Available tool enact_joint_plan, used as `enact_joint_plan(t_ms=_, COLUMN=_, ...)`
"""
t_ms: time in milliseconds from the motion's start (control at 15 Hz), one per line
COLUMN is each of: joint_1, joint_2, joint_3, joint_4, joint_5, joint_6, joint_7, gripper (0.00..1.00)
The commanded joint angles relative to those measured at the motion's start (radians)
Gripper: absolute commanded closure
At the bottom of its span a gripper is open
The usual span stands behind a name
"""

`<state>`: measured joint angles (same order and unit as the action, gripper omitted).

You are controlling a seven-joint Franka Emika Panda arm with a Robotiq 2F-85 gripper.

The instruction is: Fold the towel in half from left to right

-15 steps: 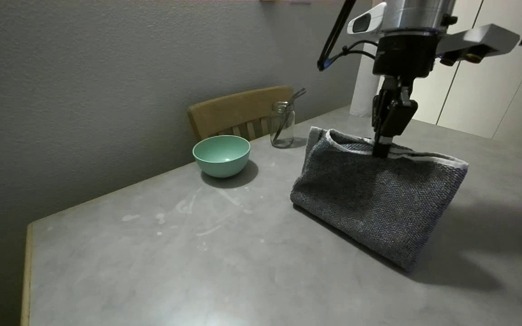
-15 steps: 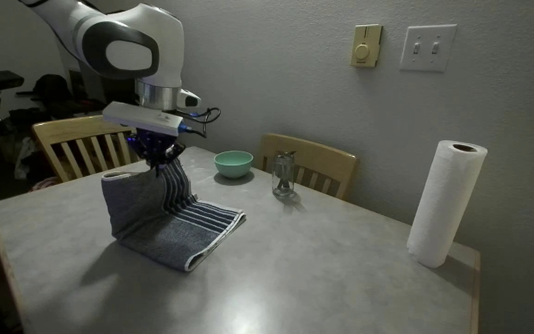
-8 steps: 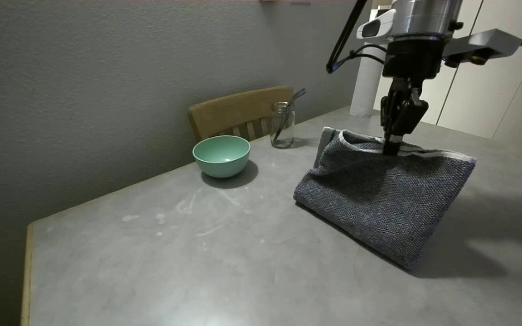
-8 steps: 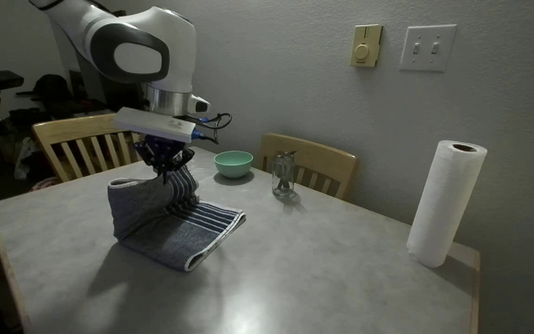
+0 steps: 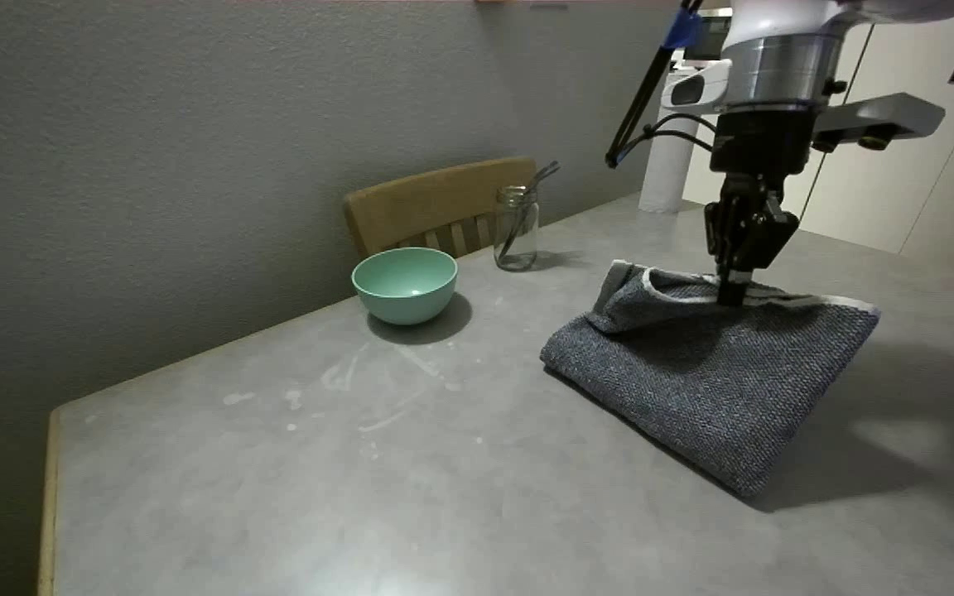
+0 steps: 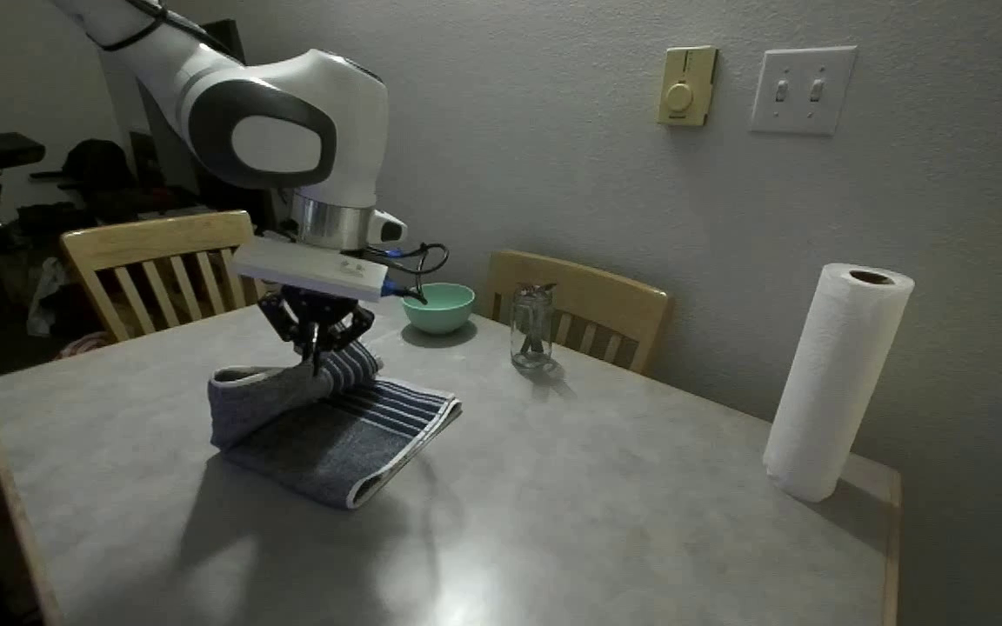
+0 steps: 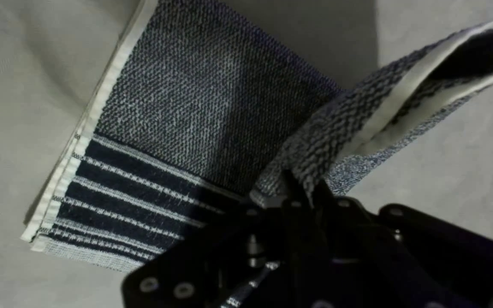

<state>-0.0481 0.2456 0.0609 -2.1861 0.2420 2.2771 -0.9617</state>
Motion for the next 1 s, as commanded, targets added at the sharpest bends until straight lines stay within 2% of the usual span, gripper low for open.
enact_joint_plan(t_ms=0, joint_1=-0.038, joint_2=0.028, joint_3=-0.008, joint_4=0.01, joint_5=-0.037, joint_6=-0.006, joint_7=-0.106, gripper=0.98)
enact_joint_plan(t_ms=400, joint_1=-0.066, joint_2=0.067, joint_3=-0.019, joint_4=0.038, joint_5=-0.129, joint_6=-0.013, joint_7=-0.249, gripper=0.98)
enact_joint_plan(t_ms=467, joint_1=-0.055, joint_2=0.047, joint_3=-0.018, joint_4=0.015, joint_5=-0.112, joint_6=-0.005, joint_7=-0.19, gripper=0.93)
enact_joint_plan(t_ms=600, joint_1=-0.058, joint_2=0.056, joint_3=-0.018, joint_4=0.021, joint_5=-0.12, joint_6=-0.004, joint_7=-0.217, gripper=0.93)
enact_joint_plan(t_ms=667, joint_1=-0.057, joint_2=0.058, joint_3=-0.017, joint_4=0.02, joint_5=-0.121, joint_6=-0.001, joint_7=-0.219, gripper=0.98)
enact_joint_plan(t_ms=933, joint_1=-0.053, joint_2=0.046, joint_3=-0.02, joint_4=0.005, joint_5=-0.119, joint_6=0.013, joint_7=-0.179, gripper=0.98)
